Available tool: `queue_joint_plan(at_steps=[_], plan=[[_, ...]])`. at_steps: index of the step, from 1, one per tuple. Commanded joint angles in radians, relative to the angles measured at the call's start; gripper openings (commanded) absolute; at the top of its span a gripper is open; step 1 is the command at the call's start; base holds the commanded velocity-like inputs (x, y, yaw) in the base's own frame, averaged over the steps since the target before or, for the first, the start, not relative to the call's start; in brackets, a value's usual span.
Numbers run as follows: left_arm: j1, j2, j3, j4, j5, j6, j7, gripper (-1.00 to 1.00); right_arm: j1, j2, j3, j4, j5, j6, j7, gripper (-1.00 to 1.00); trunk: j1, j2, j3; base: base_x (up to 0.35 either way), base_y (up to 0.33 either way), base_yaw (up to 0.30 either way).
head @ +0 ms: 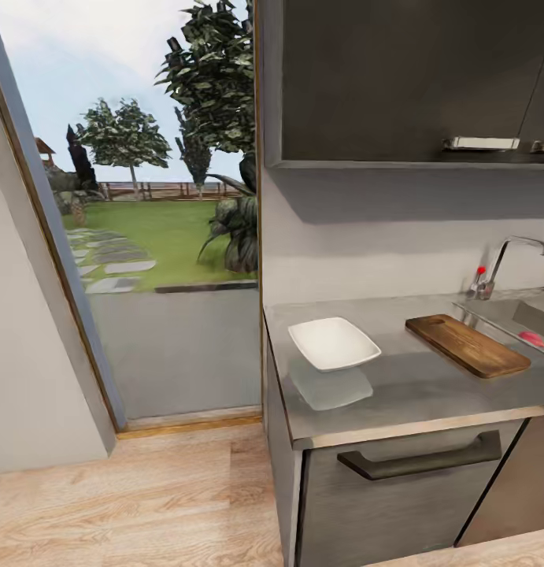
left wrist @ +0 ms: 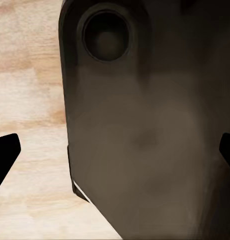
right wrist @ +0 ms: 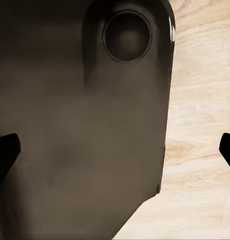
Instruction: In the kitchen, take the Vidalia onion out of the sink, dice it on the chopping board with the paring knife, put the diced onion into the bowl on the countertop, then place both the paring knife and the chopping board into the sink.
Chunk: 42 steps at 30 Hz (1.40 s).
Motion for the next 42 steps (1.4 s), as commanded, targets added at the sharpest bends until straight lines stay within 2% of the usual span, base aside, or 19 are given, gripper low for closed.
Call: queue_joint_plan(at_steps=[1, 7, 16, 42], plan=[[0.0, -0.002, 0.002, 0.002, 0.001, -0.003, -0.005, 1.0, -0.002, 0.006, 0.002, -0.006, -0.002, -0.003, -0.005, 1.0, 0.0, 0.0, 0.0, 0.0, 0.0, 0.0], [0.0, -0.004, 0.002, 0.002, -0.002, -0.005, -0.005, 1.0, -0.002, 0.032, 0.002, -0.026, 0.001, -0.003, -0.005, 1.0, 0.0, 0.0, 0.0, 0.0, 0.0, 0.0], [0.0, -0.008, 0.002, 0.002, -0.003, -0.007, -0.005, 1.0, -0.002, 0.037, 0.002, -0.03, 0.002, -0.004, -0.005, 1.0, 0.0, 0.0, 0.0, 0.0, -0.065, 0.0], [0.0, -0.015, 0.002, -0.002, -0.003, -0.008, -0.005, 1.0, -0.002, 0.041, 0.001, -0.031, 0.001, -0.007, -0.006, 1.0, 0.0, 0.0, 0.0, 0.0, -0.328, 0.0]])
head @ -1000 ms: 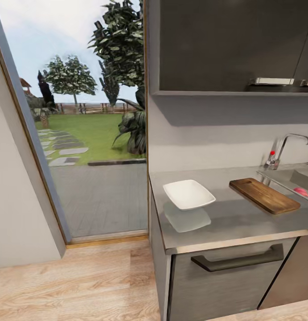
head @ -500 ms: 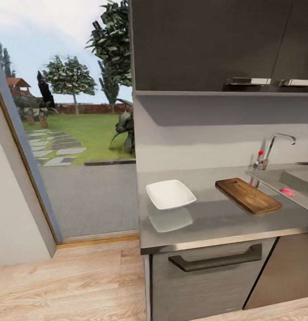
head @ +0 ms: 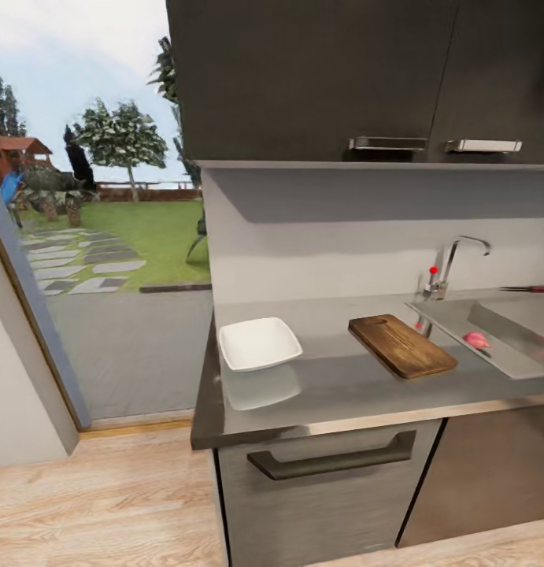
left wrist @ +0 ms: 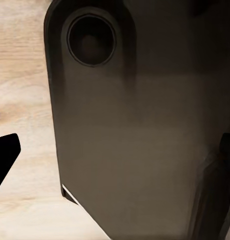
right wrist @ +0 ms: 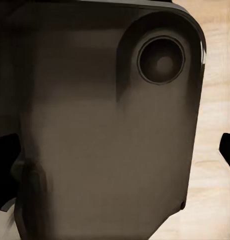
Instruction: In the kitchen, take the Vidalia onion out of the sink, dice it on the chopping board with the paring knife, put the diced onion into the bowl on the countertop, then place both the paring knife and the chopping board into the sink.
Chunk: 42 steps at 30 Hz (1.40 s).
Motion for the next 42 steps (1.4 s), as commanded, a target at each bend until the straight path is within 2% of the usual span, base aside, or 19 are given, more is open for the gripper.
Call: queue_joint_plan(at_steps=[1, 14, 19, 36, 42], plan=[[0.0, 0.0, 0.0, 0.0, 0.0, -0.001, 0.0, 1.0, 0.0, 0.0, 0.0, 0.0, 0.0, -0.001, -0.001, 1.0, 0.0, 0.0, -0.001, 0.0, -0.339, 0.0], [0.0, 0.0, 0.0, 0.0, 0.0, -0.001, 0.0, 1.0, 0.0, 0.002, 0.002, 0.0, 0.002, -0.016, -0.002, 1.0, 0.0, 0.0, -0.001, 0.0, -0.339, 0.026], [0.0, 0.0, 0.0, 0.0, 0.0, -0.001, 0.0, 1.0, 0.0, 0.002, 0.002, 0.0, 0.002, -0.041, -0.002, 1.0, 0.0, 0.0, -0.001, 0.0, -0.339, 0.168], [0.0, 0.0, 0.0, 0.002, 0.0, -0.001, 0.0, 1.0, 0.0, 0.001, 0.001, 0.0, 0.002, -0.044, -0.002, 1.0, 0.0, 0.0, -0.001, 0.0, -0.339, 0.202], [0.0, 0.0, 0.0, 0.003, 0.0, -0.001, 0.0, 1.0, 0.0, -0.001, 0.0, 0.0, -0.002, -0.044, -0.001, 1.0, 0.0, 0.0, -0.001, 0.0, -0.339, 0.058]])
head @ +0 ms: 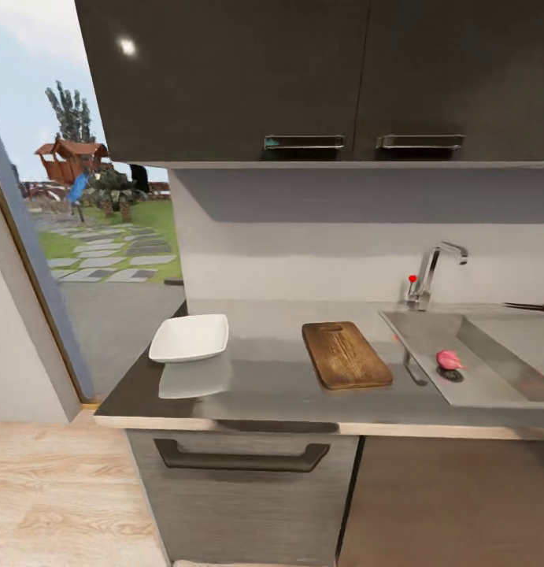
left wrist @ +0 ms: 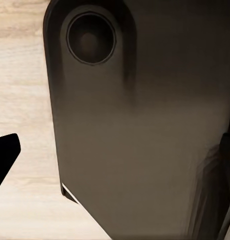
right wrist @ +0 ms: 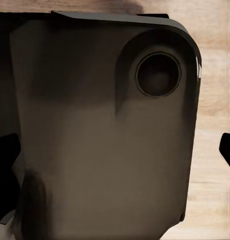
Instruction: In the kitchen, take the Vidalia onion out of the sink, dice it on the chopping board with the paring knife, put the diced onion into the bowl on the countertop, then place both the paring knife and the chopping board into the sink.
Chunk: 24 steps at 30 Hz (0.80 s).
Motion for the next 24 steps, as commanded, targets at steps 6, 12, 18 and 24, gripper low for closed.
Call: queue_joint_plan(at_steps=[6, 12, 18, 24], plan=[[0.0, 0.0, 0.0, 0.0, 0.0, -0.001, 0.0, 1.0, 0.0, -0.001, -0.001, 0.0, -0.002, -0.003, 0.003, 1.0, 0.0, 0.0, 0.0, 0.0, -0.339, -0.039], [0.0, 0.0, -0.001, 0.0, 0.0, -0.001, 0.0, 1.0, 0.0, -0.001, -0.001, 0.0, -0.003, -0.003, 0.003, 1.0, 0.0, 0.0, 0.005, 0.0, -0.324, -0.202], [0.0, 0.0, -0.001, 0.0, 0.0, -0.001, 0.0, 1.0, 0.0, -0.001, -0.001, 0.0, -0.003, -0.003, 0.003, 1.0, 0.0, 0.0, 0.01, 0.0, -0.211, -0.228], [0.0, 0.0, 0.0, -0.003, 0.0, -0.009, 0.0, 1.0, 0.0, -0.001, 0.0, 0.0, -0.001, -0.002, 0.002, 1.0, 0.0, 0.0, 0.014, 0.0, -0.279, -0.197]])
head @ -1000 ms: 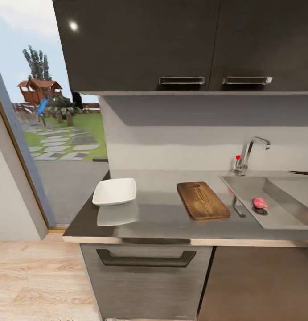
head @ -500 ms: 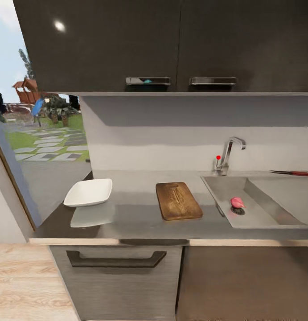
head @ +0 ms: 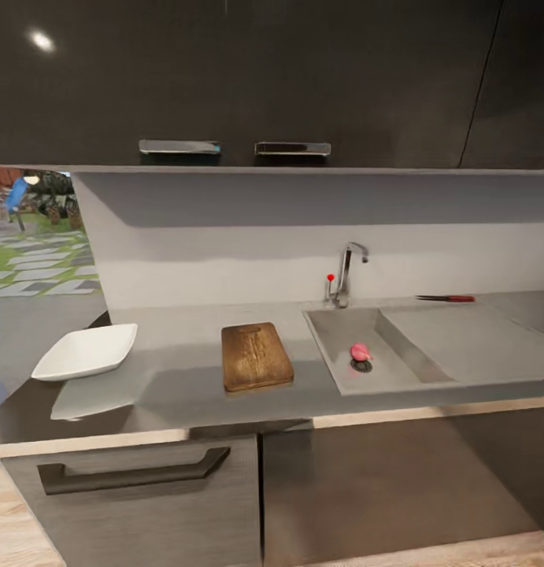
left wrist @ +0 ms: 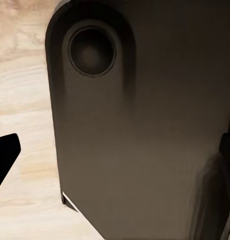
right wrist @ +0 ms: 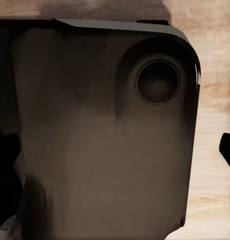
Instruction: In the kitchen, take the Vidalia onion out of the sink, dice it on the chopping board with the paring knife, put the diced onion into the bowl on the countertop, then place both the paring knife and the chopping board into the sink.
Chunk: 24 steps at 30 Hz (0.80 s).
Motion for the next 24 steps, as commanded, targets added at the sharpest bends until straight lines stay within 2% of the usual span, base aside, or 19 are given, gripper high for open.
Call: queue_joint_plan(at_steps=[1, 9, 24], plan=[[0.0, 0.0, 0.0, 0.001, 0.0, -0.012, 0.0, 1.0, 0.0, 0.0, 0.0, 0.0, 0.0, -0.002, -0.001, 1.0, 0.0, 0.0, 0.0, 0.0, -0.329, -0.058], [0.0, 0.0, -0.002, 0.004, 0.0, -0.048, 0.001, 1.0, 0.0, 0.0, 0.001, 0.0, 0.0, -0.003, -0.001, 1.0, 0.0, 0.0, 0.0, 0.0, -0.338, -0.016], [0.0, 0.001, 0.0, 0.003, 0.0, -0.05, 0.001, 1.0, 0.0, 0.004, 0.002, 0.0, 0.003, -0.004, -0.005, 1.0, 0.0, 0.0, 0.0, 0.0, -0.342, 0.0]])
